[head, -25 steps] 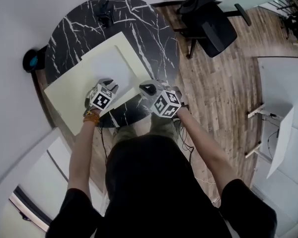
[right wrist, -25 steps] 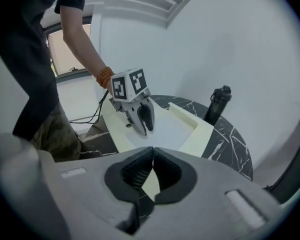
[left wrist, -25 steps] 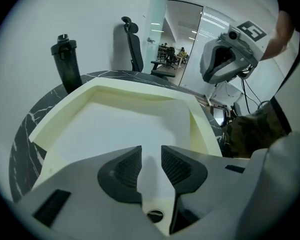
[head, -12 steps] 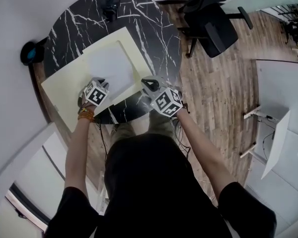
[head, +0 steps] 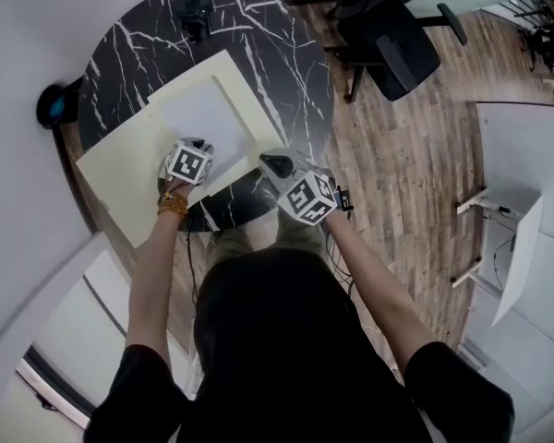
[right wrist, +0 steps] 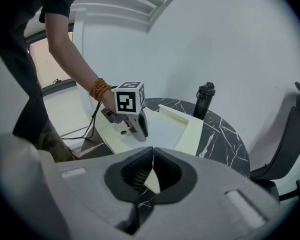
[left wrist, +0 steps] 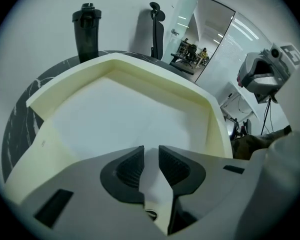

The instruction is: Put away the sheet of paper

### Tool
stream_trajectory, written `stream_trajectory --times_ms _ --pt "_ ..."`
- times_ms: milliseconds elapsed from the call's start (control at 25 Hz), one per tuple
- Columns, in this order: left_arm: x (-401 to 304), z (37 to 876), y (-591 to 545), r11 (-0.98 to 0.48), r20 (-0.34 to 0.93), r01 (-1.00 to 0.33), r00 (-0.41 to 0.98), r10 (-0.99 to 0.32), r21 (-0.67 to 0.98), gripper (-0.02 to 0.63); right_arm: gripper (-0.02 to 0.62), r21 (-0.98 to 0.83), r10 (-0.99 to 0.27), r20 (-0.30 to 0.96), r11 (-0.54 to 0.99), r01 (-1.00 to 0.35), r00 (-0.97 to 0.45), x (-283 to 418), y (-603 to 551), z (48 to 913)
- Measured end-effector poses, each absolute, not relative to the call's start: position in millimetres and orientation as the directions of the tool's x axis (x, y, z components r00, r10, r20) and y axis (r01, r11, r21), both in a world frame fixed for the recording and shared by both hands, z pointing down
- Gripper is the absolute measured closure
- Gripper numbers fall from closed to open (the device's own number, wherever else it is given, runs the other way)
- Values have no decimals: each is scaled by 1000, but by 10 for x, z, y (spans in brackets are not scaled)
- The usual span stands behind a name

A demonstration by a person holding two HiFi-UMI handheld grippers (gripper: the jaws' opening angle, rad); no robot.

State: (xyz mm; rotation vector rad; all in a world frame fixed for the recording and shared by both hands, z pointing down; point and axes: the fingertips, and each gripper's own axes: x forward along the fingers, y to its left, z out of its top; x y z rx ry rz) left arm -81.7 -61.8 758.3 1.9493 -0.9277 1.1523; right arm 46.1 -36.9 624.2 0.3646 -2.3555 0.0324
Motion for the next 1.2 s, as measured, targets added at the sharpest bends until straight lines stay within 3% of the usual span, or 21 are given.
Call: stream_trajectory --times_ms 280,720,920,1080,1200 --pt "-767 7385 -718 -597 897 -792 350 -270 129 503 594 85 -292 641 946 -312 -710 514 -414 6078" --pt "-527 7733 -620 -650 903 -748 364 -226 138 503 594 69 -349 566 923 -379 -747 524 -456 5772" --pt "-726 6936 -791 -534 781 -845 356 -513 34 504 594 29 -366 480 915 -403 -797 294 -400 5543" --pt "-916 6053 -673 -381 585 -924 323 -743 26 504 594 11 -394 394 905 -424 -830 39 -327 5308" --pt "-886 5551 -530 -345 449 -939 310 -838 4 504 594 10 -411 334 901 -433 -848 -136 -286 5115"
